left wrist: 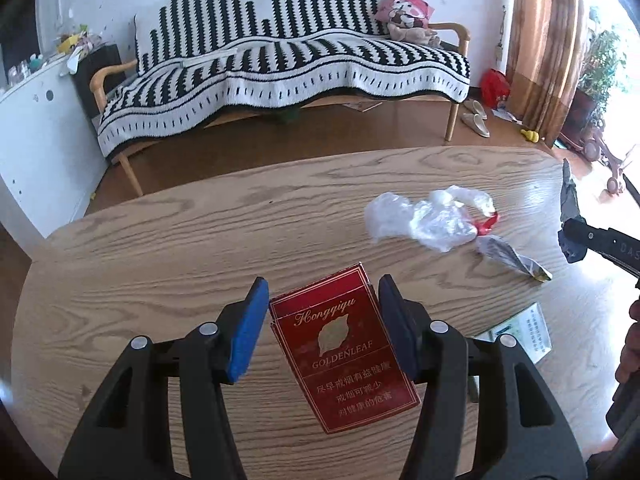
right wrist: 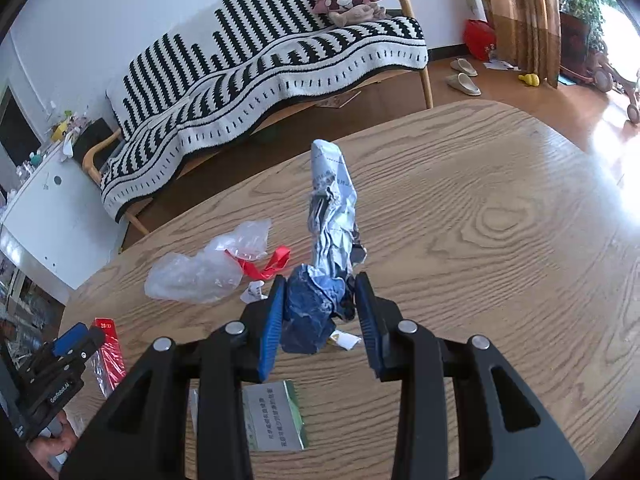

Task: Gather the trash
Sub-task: 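Lift cigarette box in left gripper while right gripper lifts foil wrapper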

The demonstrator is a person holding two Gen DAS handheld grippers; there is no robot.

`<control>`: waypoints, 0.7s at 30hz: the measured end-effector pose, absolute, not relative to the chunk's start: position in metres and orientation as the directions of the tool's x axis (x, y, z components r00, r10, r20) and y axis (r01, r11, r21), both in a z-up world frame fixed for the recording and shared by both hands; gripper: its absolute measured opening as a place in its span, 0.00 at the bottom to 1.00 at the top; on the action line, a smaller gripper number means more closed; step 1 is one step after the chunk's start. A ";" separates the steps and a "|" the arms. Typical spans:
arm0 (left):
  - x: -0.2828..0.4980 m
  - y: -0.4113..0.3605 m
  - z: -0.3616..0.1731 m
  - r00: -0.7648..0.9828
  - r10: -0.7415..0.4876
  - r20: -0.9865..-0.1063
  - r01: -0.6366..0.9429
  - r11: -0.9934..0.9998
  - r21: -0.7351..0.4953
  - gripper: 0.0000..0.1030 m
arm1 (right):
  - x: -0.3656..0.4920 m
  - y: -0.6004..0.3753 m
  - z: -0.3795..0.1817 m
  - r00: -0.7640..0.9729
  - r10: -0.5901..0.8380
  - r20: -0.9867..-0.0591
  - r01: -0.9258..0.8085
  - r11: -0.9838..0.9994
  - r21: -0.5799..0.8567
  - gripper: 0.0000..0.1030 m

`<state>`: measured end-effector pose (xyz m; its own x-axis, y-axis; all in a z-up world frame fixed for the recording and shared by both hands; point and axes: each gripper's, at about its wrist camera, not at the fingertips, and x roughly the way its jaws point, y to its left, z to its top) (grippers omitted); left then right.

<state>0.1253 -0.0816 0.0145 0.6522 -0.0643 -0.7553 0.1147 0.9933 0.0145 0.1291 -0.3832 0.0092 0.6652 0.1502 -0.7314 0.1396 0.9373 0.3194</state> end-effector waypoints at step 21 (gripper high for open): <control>0.060 -0.134 0.064 0.706 -0.209 -0.677 0.201 0.975 -0.091 0.54 | 0.065 -0.399 0.069 0.766 0.198 -0.612 0.099 0.904 0.417 0.34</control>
<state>0.0600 -0.1343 0.0637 0.7059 -0.2085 -0.6769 0.2007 0.9754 -0.0912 0.0646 -0.3986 0.0693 0.7658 0.1985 -0.6118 0.0988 0.9036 0.4168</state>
